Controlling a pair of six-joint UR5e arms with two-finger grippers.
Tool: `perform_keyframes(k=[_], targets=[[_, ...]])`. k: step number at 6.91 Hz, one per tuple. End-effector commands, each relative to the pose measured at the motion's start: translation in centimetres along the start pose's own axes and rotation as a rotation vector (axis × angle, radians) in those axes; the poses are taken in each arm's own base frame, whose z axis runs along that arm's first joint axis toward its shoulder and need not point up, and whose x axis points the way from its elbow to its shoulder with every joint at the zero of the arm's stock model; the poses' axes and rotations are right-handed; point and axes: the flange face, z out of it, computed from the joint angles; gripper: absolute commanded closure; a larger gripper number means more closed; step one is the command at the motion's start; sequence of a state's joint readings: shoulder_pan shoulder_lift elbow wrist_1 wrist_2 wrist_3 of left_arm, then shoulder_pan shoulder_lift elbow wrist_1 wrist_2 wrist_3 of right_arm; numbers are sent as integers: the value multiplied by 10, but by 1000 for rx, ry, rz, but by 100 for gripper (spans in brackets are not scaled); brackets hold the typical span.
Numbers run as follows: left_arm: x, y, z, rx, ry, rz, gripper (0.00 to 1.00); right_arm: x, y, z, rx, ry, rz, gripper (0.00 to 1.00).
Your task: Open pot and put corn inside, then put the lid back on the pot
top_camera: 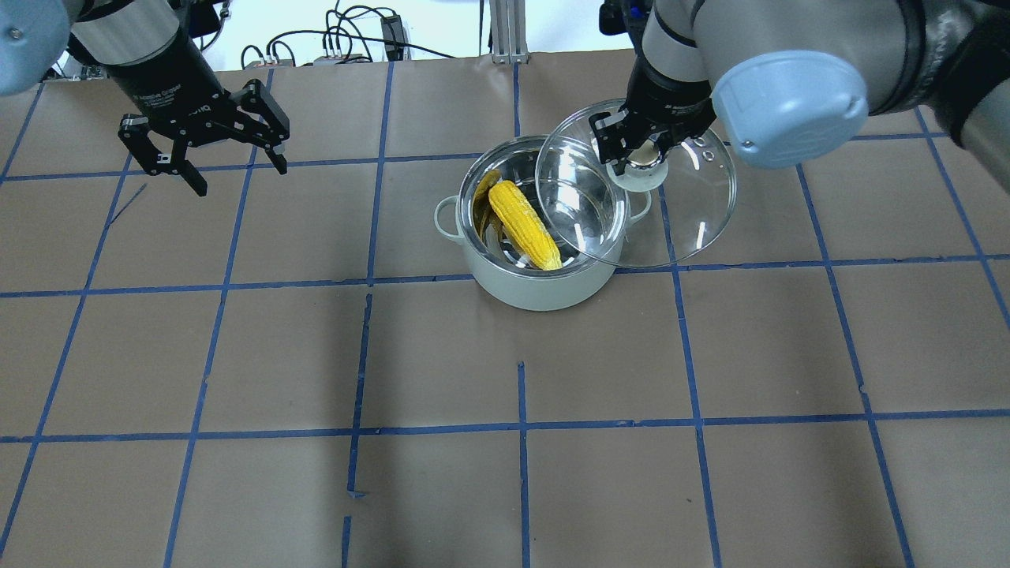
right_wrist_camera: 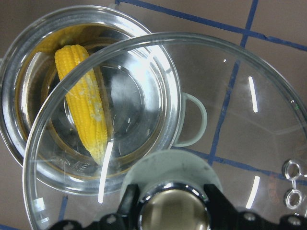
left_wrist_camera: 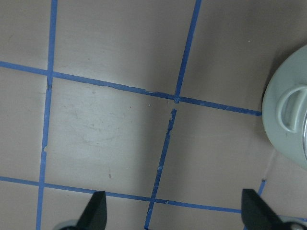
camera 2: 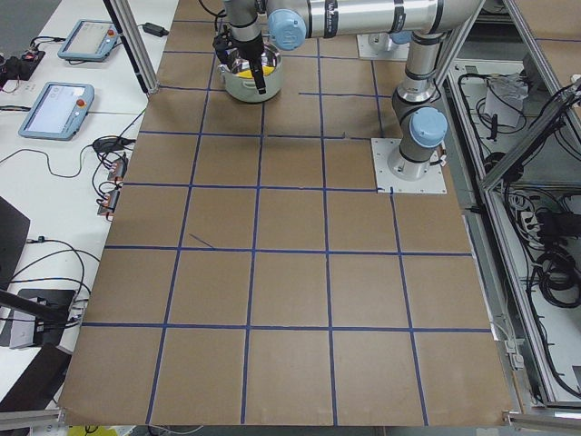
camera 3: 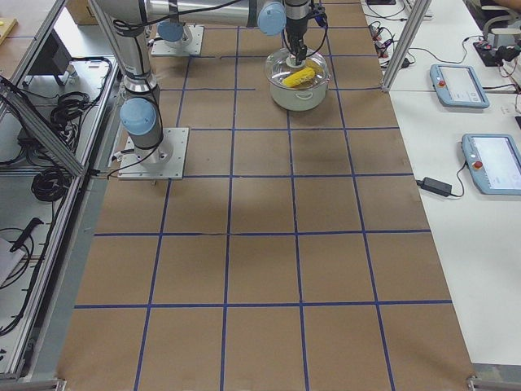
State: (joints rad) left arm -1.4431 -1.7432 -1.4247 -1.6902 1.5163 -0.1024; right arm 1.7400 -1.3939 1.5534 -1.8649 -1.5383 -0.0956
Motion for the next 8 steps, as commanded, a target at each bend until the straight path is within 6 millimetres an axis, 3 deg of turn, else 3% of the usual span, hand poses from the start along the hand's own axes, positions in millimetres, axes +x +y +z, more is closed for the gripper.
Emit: perform_keyframes(k=[1, 3, 4, 6, 8], targets=[[-1, 4, -9, 18, 0, 4, 0, -34, -5, 14, 8, -9, 12, 75], [-14, 16, -22, 45, -6, -16, 0, -38, -21, 44, 18, -14, 62, 75], [-15, 20, -26, 53, 3, -9, 0, -50, -24, 51, 28, -15, 47, 76], [-14, 14, -22, 72, -4, -4, 0, -56, -25, 65, 5, -18, 57, 76], [-10, 22, -26, 72, -6, 5, 0, -67, -26, 74, -3, -20, 57, 77]])
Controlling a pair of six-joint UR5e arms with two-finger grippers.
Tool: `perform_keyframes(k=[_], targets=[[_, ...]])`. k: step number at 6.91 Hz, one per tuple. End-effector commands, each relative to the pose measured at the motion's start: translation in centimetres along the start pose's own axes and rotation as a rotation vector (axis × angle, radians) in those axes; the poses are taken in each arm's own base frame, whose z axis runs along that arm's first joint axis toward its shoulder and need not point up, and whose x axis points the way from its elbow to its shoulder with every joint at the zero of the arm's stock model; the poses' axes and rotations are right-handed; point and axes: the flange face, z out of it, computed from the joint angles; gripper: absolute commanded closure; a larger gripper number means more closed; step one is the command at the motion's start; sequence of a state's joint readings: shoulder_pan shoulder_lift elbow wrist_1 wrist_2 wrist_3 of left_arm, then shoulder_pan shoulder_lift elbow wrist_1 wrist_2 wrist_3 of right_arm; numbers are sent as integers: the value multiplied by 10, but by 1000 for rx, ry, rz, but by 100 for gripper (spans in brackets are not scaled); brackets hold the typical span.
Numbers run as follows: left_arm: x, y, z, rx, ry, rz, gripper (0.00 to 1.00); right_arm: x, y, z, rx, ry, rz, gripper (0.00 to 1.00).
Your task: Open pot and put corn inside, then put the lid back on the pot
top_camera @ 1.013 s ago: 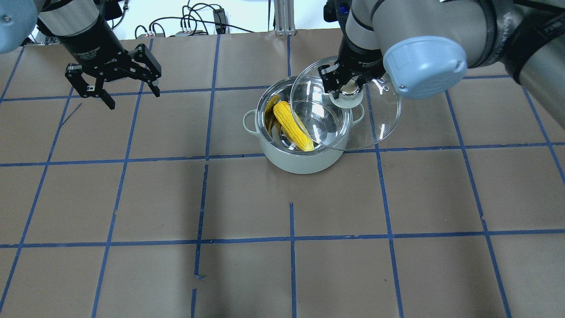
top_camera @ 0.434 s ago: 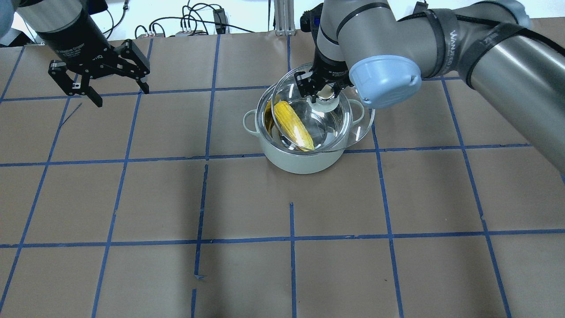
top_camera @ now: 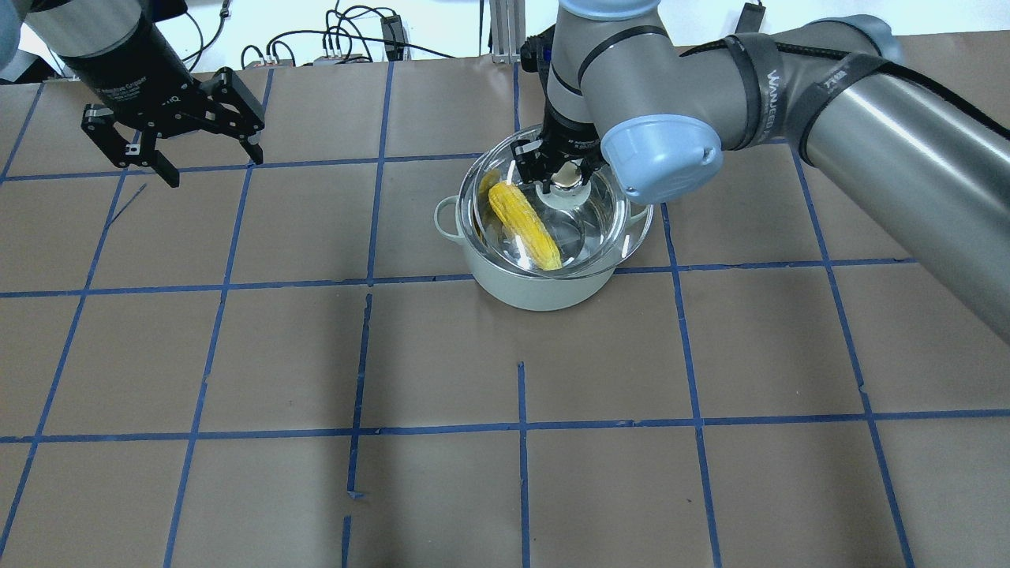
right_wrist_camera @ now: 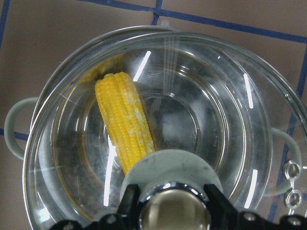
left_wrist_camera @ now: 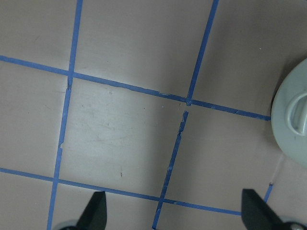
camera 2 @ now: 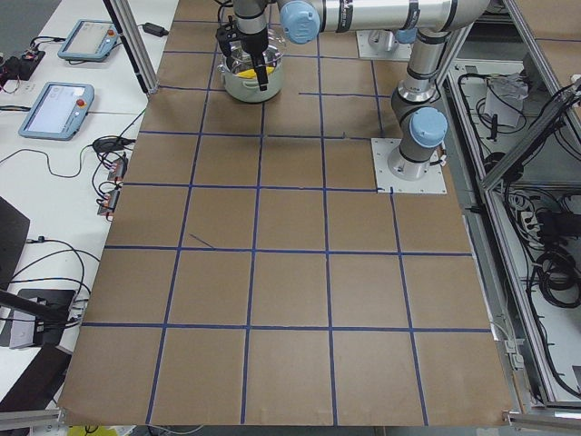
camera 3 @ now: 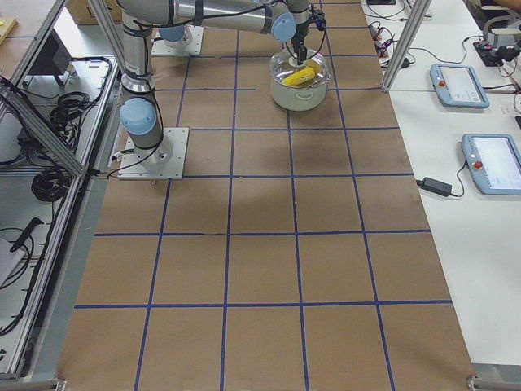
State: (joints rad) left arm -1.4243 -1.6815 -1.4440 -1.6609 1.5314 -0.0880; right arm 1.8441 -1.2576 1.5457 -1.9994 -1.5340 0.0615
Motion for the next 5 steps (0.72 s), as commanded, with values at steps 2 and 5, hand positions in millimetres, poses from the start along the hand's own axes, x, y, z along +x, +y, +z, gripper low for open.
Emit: perform_keyframes(k=[2, 5], targets=[[5, -4, 2, -4, 7, -8, 0, -18, 0, 14, -7, -3, 10, 77], [8, 4, -8, -8, 22, -1, 0, -18, -4, 23, -4, -4, 10, 78]])
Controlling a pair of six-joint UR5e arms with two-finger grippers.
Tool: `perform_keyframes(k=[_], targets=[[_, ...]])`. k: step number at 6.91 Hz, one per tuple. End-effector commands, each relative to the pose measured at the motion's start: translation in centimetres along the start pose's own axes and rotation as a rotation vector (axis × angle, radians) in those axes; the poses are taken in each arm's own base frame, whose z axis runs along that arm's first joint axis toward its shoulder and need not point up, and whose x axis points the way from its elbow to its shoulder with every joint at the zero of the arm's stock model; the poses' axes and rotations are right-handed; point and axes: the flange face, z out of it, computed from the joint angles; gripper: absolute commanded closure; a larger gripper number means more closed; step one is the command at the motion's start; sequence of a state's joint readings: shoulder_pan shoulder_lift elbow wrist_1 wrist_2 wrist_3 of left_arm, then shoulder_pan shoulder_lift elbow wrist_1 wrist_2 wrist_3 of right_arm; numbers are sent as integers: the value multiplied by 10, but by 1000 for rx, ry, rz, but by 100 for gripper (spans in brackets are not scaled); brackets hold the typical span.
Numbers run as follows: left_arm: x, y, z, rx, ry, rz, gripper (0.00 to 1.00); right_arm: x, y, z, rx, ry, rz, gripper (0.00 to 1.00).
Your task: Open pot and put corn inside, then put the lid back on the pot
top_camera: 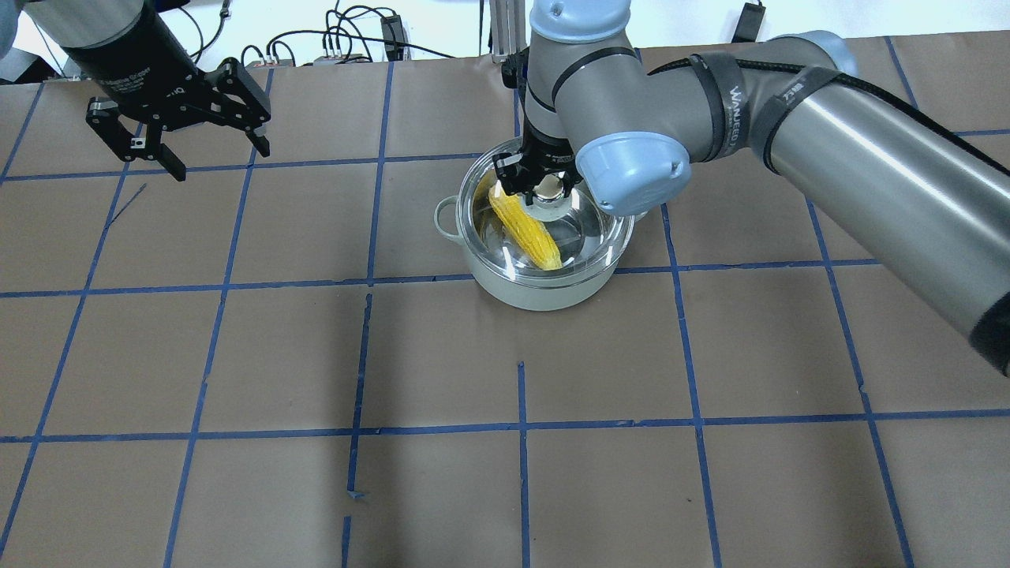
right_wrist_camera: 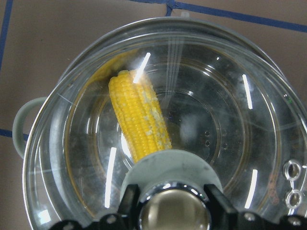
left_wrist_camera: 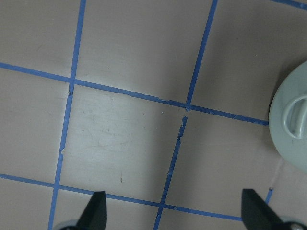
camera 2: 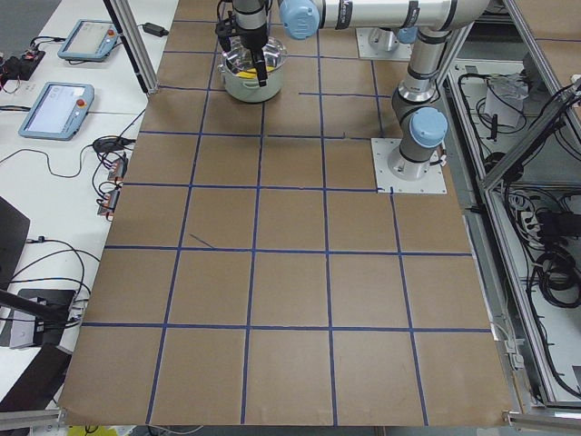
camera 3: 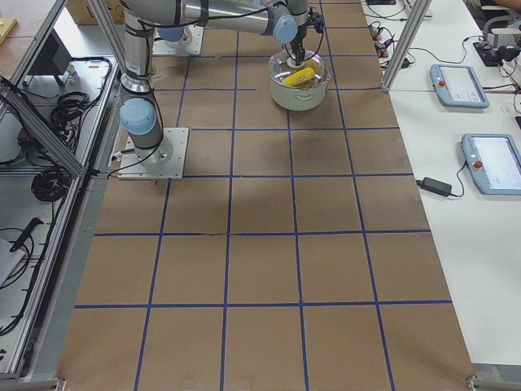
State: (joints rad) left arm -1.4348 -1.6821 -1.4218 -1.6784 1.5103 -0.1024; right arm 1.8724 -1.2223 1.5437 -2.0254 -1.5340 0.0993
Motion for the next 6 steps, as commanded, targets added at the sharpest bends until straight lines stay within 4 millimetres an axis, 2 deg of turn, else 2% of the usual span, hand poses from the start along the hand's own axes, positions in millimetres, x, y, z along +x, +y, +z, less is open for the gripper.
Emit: perform_keyframes(k=[1, 3, 5, 6], targets=[[0, 0, 5, -19, 0, 7, 0, 0, -3, 6, 5, -1, 0, 78], [0, 2, 7, -22, 0, 13, 0, -1, -7, 13, 6, -2, 0, 78], [0, 3, 5, -19, -3, 15, 0, -4, -26, 8, 23, 2, 4, 78], [0, 3, 3, -16, -5, 15, 0, -3, -29, 6, 28, 3, 5, 78]])
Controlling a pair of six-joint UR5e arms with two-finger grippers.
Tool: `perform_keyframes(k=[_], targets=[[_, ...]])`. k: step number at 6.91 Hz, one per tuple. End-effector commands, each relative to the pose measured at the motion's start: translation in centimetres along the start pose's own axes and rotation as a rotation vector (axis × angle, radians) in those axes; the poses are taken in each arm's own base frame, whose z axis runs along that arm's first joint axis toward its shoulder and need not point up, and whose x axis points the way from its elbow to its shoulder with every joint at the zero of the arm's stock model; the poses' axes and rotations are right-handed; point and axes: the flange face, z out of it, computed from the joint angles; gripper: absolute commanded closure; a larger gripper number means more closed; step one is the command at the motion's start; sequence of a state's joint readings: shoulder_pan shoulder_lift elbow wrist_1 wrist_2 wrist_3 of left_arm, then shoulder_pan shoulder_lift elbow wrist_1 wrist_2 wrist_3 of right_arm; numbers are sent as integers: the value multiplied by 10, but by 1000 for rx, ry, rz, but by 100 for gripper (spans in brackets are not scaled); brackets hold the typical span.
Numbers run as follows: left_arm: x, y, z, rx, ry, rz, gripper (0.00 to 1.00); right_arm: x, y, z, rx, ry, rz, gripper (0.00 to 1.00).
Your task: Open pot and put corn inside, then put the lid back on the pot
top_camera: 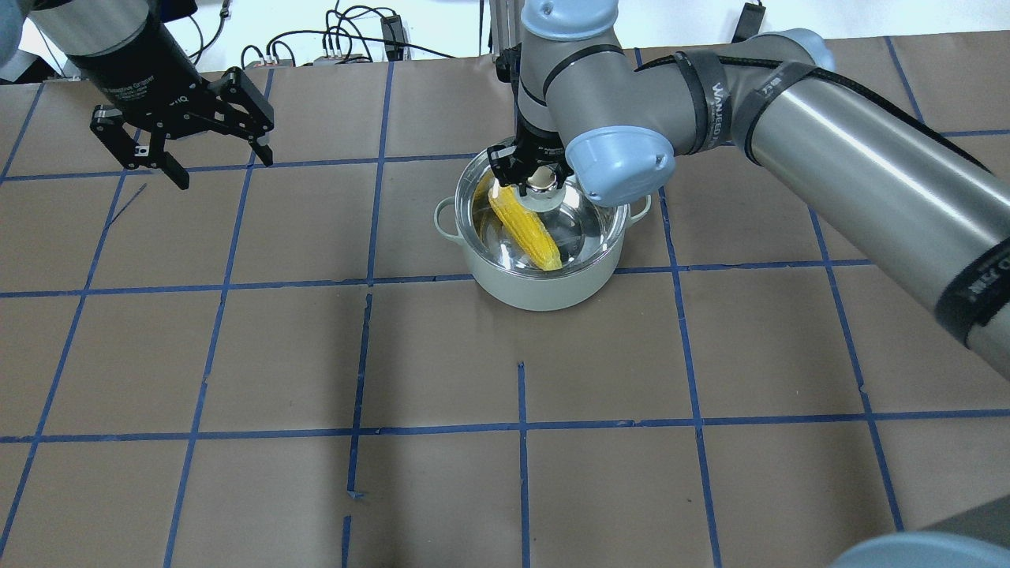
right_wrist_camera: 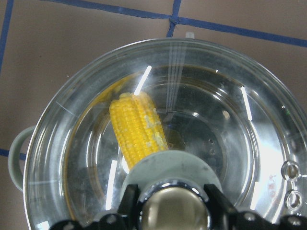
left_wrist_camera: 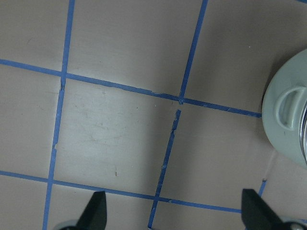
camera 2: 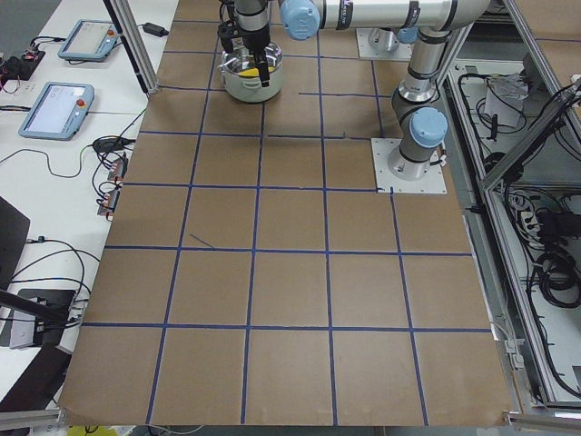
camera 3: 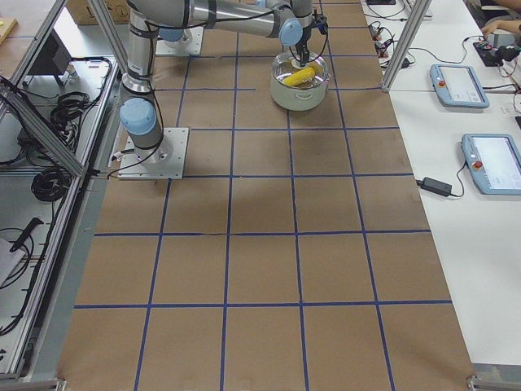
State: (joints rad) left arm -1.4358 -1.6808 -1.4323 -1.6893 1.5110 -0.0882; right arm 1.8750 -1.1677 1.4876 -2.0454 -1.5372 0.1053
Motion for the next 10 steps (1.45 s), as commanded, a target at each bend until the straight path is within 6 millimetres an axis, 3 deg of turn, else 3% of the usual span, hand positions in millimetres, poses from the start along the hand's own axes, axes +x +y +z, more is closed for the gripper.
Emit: perform_keyframes(k=[1, 6, 10], targets=[[0, 3, -6, 9, -2, 3, 0, 0, -7, -3, 8, 2, 2, 78], [0, -3, 10, -22, -3, 1, 0, 1, -7, 5, -7, 4, -8, 78], [0, -3, 11, -23, -2, 1, 0, 3, -5, 6, -11, 5, -6, 78]])
